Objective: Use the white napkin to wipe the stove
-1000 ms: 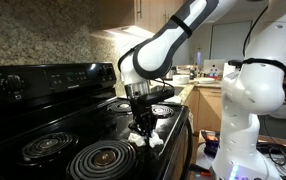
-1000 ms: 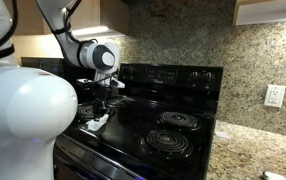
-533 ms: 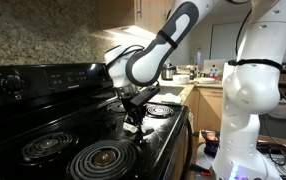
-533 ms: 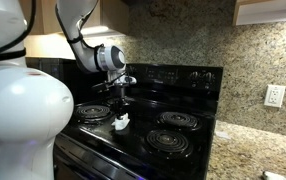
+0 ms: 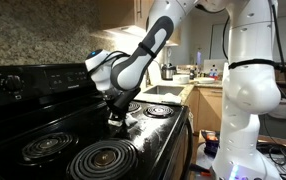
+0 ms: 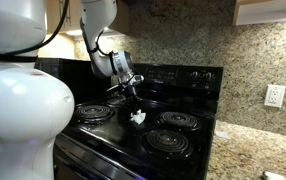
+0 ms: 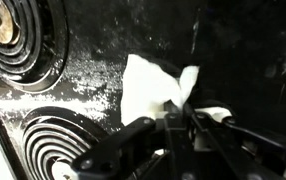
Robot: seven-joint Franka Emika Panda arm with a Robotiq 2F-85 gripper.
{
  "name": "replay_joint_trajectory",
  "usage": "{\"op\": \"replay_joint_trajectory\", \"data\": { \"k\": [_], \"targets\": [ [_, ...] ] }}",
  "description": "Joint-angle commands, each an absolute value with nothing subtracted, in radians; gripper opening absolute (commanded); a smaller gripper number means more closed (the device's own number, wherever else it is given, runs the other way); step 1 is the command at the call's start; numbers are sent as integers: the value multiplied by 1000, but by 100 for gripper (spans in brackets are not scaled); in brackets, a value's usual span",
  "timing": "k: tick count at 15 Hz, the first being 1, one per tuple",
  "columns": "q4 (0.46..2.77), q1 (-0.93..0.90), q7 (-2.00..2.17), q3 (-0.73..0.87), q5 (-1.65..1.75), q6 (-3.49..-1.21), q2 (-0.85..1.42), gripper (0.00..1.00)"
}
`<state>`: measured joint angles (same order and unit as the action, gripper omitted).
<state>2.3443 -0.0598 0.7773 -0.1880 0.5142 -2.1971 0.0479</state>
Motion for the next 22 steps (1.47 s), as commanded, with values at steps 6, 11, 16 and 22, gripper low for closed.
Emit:
{"op": "replay_joint_trajectory", "data": {
  "k": [6, 11, 16, 22],
  "targets": [
    [2165, -165, 776, -143, 502, -2339, 242, 9],
    [2186, -219, 694, -176, 333, -2517, 247, 8],
    [2266, -228, 562, -207, 81, -2579, 198, 8],
    [2409, -220, 507, -198, -148, -2554, 88, 8]
  ]
}}
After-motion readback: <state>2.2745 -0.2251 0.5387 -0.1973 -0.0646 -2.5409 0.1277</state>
